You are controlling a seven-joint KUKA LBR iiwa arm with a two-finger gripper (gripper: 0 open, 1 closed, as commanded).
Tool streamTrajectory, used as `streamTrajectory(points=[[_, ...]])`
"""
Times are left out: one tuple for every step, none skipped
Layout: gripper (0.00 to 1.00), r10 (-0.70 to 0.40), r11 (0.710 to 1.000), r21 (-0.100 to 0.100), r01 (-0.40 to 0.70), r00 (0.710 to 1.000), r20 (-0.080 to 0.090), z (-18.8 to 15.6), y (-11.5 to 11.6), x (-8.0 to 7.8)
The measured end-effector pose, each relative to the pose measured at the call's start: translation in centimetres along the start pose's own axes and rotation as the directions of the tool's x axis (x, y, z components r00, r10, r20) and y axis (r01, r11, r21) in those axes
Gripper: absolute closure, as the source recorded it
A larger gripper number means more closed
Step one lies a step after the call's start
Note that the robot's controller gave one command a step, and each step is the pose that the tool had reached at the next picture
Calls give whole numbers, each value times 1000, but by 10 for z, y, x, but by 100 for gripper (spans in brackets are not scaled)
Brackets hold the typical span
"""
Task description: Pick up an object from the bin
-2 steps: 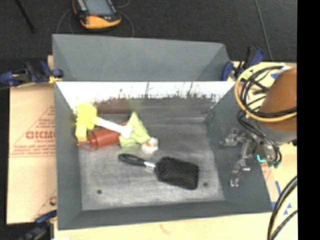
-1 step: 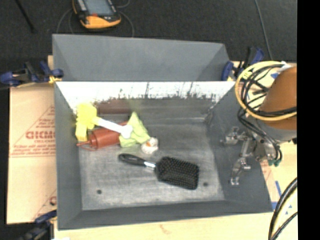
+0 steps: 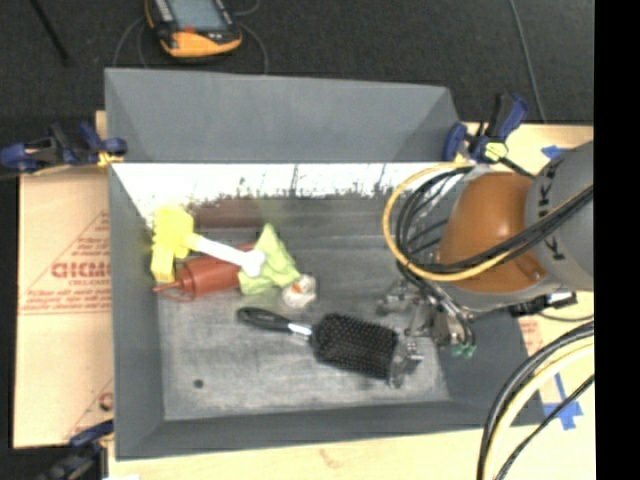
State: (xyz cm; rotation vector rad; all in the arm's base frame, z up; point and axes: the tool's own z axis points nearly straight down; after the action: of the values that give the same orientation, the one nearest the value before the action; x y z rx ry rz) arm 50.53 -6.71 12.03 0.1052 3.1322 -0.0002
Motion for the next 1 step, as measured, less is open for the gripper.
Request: streamTrajectory(points=[[0,-12,1000,6,12,1000,17,45,52,0]])
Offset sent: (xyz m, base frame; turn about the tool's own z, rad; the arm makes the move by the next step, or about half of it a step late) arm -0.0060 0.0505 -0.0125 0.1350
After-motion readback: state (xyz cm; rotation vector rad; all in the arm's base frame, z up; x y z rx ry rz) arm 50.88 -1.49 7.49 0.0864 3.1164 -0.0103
